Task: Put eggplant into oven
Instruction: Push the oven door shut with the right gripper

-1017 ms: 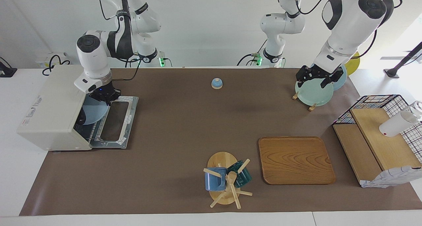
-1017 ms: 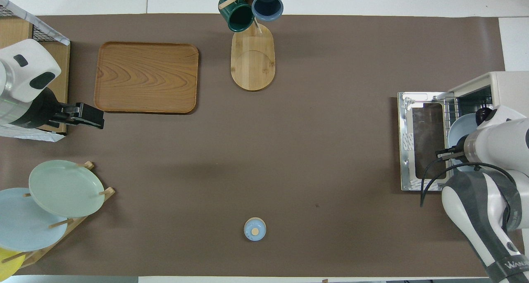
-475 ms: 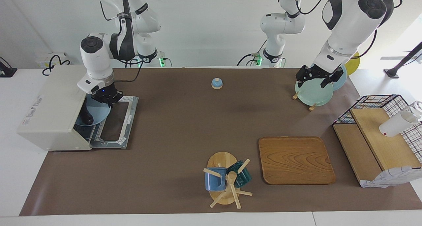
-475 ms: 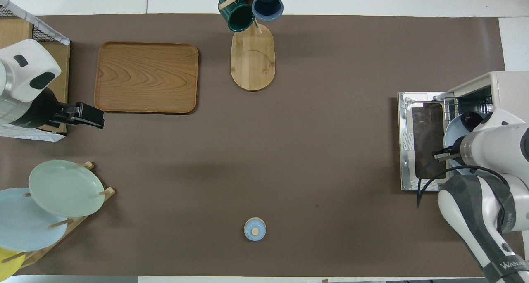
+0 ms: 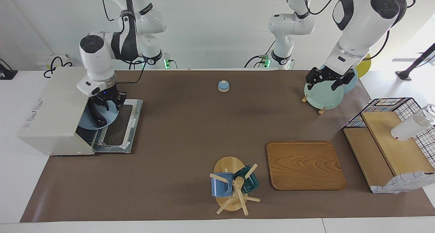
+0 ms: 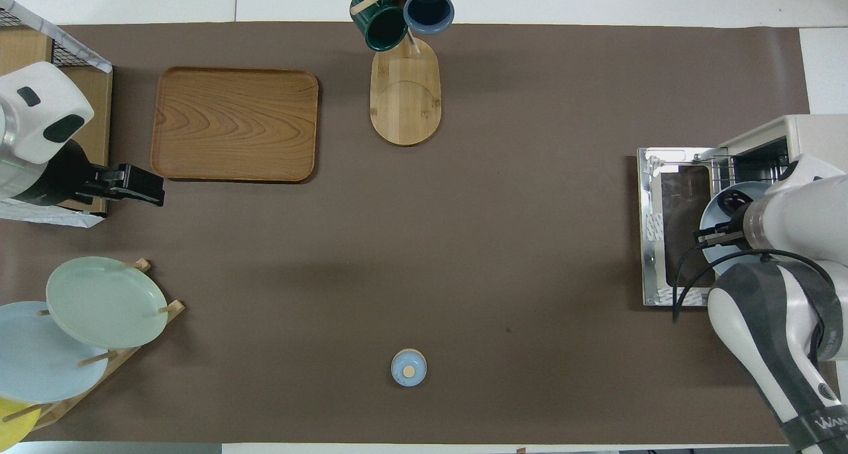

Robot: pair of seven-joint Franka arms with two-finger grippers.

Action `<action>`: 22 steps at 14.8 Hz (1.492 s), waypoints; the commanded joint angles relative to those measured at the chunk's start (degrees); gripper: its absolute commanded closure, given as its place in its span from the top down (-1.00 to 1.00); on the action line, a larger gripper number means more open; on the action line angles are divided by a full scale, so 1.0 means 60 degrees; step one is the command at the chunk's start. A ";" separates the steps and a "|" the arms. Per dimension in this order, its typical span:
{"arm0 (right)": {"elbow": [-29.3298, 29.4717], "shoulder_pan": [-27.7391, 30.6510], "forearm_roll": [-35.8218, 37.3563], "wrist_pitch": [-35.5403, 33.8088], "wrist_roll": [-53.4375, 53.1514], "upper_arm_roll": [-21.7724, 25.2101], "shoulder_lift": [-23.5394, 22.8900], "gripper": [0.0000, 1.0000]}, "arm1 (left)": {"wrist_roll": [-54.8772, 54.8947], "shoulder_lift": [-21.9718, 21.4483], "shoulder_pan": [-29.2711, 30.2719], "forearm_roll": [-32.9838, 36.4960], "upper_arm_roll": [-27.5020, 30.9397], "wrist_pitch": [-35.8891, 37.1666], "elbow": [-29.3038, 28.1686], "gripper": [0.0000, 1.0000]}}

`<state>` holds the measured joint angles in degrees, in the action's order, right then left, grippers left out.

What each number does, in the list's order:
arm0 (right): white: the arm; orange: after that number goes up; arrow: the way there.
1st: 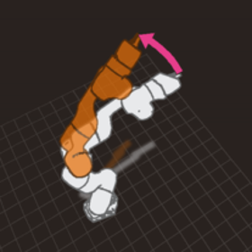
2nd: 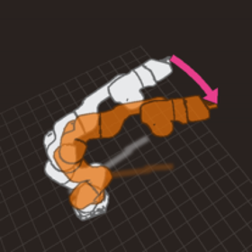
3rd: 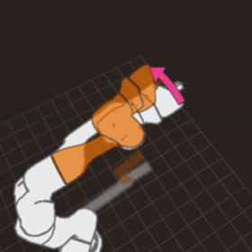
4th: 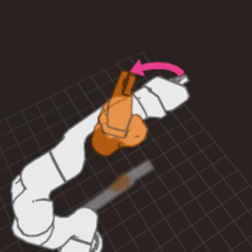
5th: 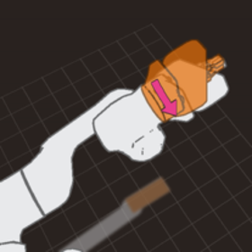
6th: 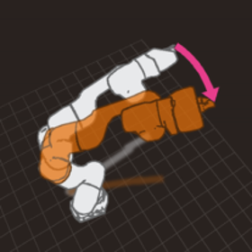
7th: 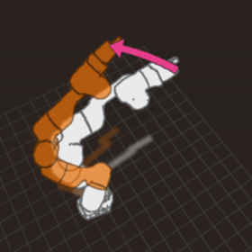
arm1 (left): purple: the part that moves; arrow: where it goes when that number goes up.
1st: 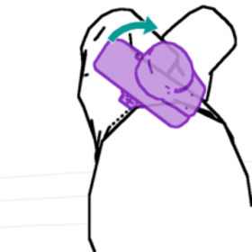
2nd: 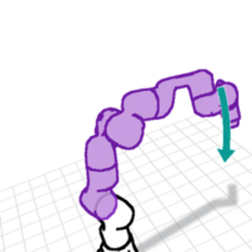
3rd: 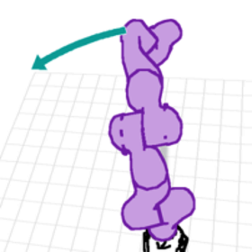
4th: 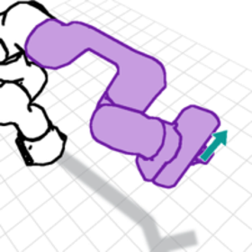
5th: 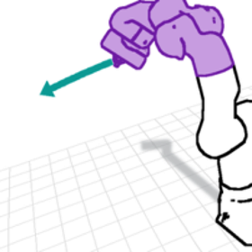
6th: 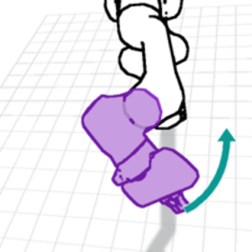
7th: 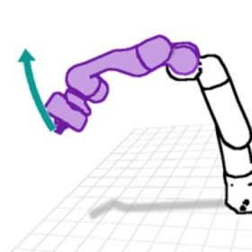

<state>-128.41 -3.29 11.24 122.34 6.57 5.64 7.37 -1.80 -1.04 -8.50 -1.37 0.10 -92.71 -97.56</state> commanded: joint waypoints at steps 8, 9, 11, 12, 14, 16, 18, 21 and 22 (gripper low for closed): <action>-0.0306 -0.1152 -0.0833 0.1800 -0.1387 -0.0076 -0.1375 -1.00 | 0.0081 -0.0221 0.0113 -0.0080 -0.0032 -0.0149 -0.0161 1.00; -0.0438 -0.1166 -0.0833 0.1845 -0.1445 -0.0076 -0.1389 -1.00 | 0.0081 -0.0221 0.0113 -0.0080 -0.0032 -0.0149 -0.0161 1.00; -0.0483 -0.1137 -0.0833 0.2180 -0.1694 -0.0076 -0.1593 -1.00 | 0.0081 -0.0221 0.0113 -0.0080 -0.0032 -0.0149 -0.0161 1.00; -0.0498 -0.1137 -0.0833 0.2255 -0.1753 -0.0076 -0.1681 -1.00 | 0.0081 -0.0221 0.0113 -0.0080 -0.0032 -0.0149 -0.0161 1.00; -0.0703 -0.1151 -0.0833 0.2402 -0.1885 -0.0076 -0.1828 -1.00 | 0.0081 -0.0221 0.0113 -0.0080 -0.0032 -0.0149 -0.0161 1.00; -0.0776 -0.1093 -0.0833 0.2446 -0.1871 -0.0076 -0.1916 -1.00 | 0.0081 -0.0221 0.0113 -0.0080 -0.0032 -0.0149 -0.0161 1.00; -0.0806 -0.1078 -0.0819 0.2461 -0.1871 -0.0062 -0.1917 -1.00 | 0.0081 -0.0221 0.0113 -0.0080 -0.0032 -0.0149 -0.0161 1.00; -0.0923 -0.1064 -0.0687 0.2490 -0.1856 -0.0047 -0.1946 -1.00 | 0.0081 -0.0221 0.0113 -0.0080 -0.0032 -0.0149 -0.0161 1.00; -0.0923 -0.1078 -0.0484 0.2490 -0.1871 -0.0047 -0.1946 -1.00 | 0.0081 -0.0221 0.0113 -0.0080 -0.0032 -0.0149 -0.0161 1.00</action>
<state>-132.99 -10.30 7.08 135.94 -4.30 5.59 -4.54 -1.80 -1.20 -8.50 -1.37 0.11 -92.74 -97.55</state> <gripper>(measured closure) 0.991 0.000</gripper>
